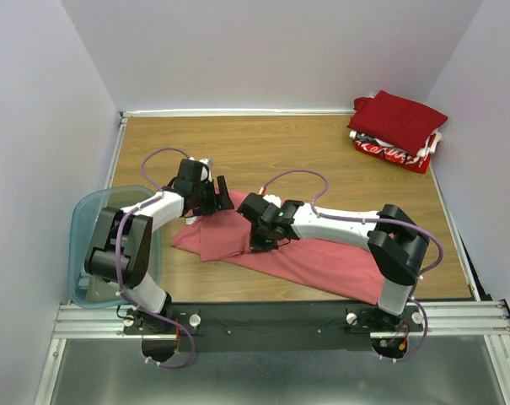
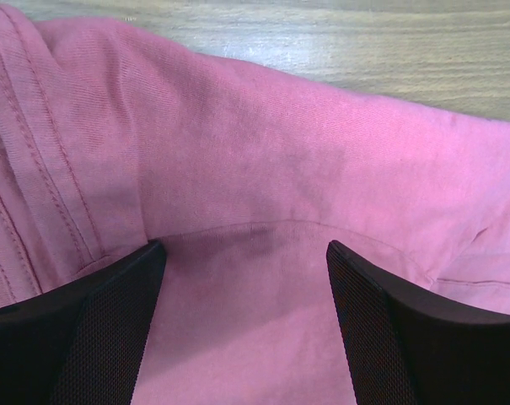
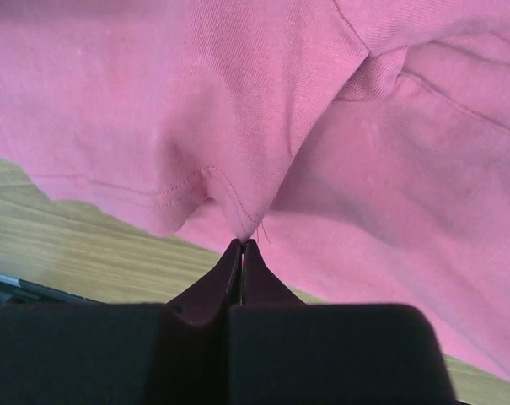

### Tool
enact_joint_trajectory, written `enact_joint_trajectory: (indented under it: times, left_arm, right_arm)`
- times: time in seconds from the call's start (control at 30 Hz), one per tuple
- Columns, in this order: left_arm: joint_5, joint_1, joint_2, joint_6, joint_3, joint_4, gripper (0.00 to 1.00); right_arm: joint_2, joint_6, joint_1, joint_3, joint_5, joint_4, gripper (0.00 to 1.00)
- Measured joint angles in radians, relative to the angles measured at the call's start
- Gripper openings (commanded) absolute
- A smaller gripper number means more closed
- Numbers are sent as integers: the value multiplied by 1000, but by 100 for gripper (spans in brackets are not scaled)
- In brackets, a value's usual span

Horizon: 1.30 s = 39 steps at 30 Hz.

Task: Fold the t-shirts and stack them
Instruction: Fold the tshirt

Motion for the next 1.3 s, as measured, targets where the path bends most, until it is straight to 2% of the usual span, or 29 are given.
enact_joint_trajectory:
  times: [0.37,0.43,0.47,0.5,0.57,0.67,0.83,0.97,1.1,1.3]
  left_arm:
    - [-6,0,39,13,34,21,86]
    - [-11,-1,50,25,49,19,87]
    - [-13,-2,55,28,56,14,87]
    - [-20,-2,63,39,69,5,88]
    - [-35,-2,76,52,89,-5,89]
    - [-78,-2,89,78,123,-42,90]
    - [-166,-2,88,110,174,-138,91]
    - [-202,-2,47,116,215,-206,91]
    - [-195,-8,-27,104,232,-226,91]
    - [-116,-57,-69,63,171,-188,91]
  right_arm:
    - [-2,-13,0,0,-49,-31,6]
    - [-5,-12,0,0,-48,-45,17]
    - [-7,-12,0,0,-48,-50,26]
    - [-11,-12,0,0,-47,-58,44]
    - [-15,-20,0,0,-47,-72,60]
    - [-19,-21,0,2,-34,-101,70]
    - [-82,-19,-23,-20,9,-147,73]
    - [-219,-21,-113,-113,40,-163,76]
    - [-333,-40,-249,-202,80,-176,79]
    - [-370,-76,-349,-300,100,-179,80]
